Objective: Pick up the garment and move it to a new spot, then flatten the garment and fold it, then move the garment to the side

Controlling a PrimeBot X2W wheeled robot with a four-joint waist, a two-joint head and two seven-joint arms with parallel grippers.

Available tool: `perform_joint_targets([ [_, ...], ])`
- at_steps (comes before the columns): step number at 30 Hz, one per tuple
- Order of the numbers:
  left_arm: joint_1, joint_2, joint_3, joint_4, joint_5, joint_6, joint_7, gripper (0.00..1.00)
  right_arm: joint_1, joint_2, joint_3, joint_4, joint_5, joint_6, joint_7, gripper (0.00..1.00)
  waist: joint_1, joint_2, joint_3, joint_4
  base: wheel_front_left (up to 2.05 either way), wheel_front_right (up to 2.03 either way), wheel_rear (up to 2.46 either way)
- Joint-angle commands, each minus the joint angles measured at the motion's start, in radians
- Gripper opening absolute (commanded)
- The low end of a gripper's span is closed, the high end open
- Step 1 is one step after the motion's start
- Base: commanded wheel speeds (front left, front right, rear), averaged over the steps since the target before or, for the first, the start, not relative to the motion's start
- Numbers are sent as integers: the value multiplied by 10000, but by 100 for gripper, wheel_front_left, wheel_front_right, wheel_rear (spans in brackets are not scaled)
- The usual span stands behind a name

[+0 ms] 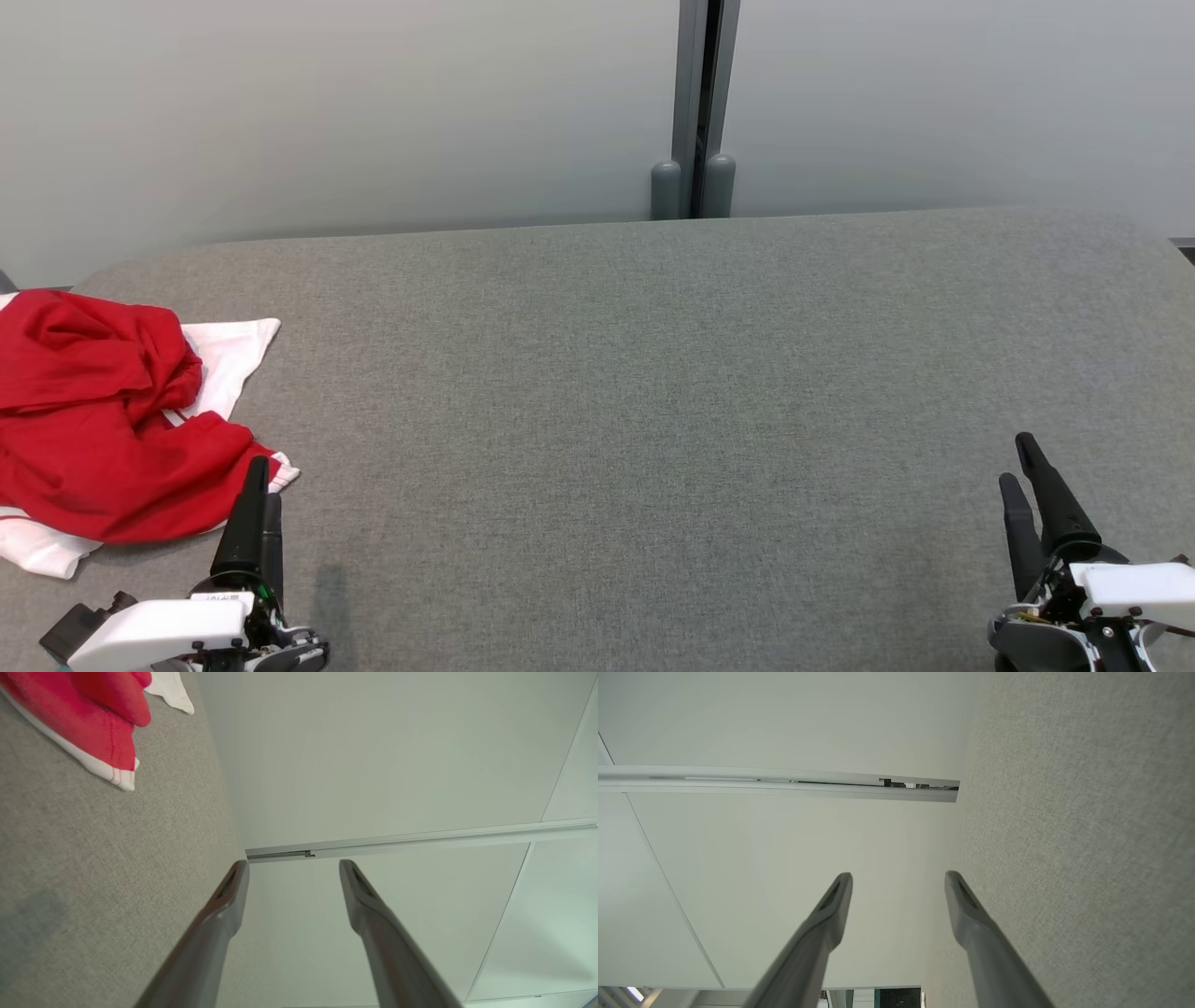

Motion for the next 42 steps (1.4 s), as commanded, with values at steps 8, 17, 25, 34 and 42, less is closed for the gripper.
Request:
perform_joint_targets([
  [8, -508, 117, -48, 66, 1902, -22, -406, 100, -401, -378, 239, -57, -1374, 7, -456, 100, 0, 0, 39, -17, 0, 0, 0],
  [17, -676, 114, -150, 241, 3902, 201, -793, 100, -493, -439, 244, 157, -3439, 9, -845, 100, 0, 0, 78, -16, 0, 0, 0],
  [25, -670, 124, -282, 378, 5534, 534, -1106, 100, -540, -482, 393, 342, -5183, 10, -1160, 100, 0, 0, 101, -42, 0, 0, 0],
  [34, -648, 137, -453, 551, 7064, 861, -1431, 100, -508, -482, 560, 377, -6722, 12, -1484, 100, 0, 0, 87, -87, 0, 0, 0],
  [42, -514, 146, -600, 587, 8177, 1077, -1697, 100, -398, -459, 521, 563, -7952, 14, -1752, 100, 0, 0, 79, -92, 0, 0, 0],
])
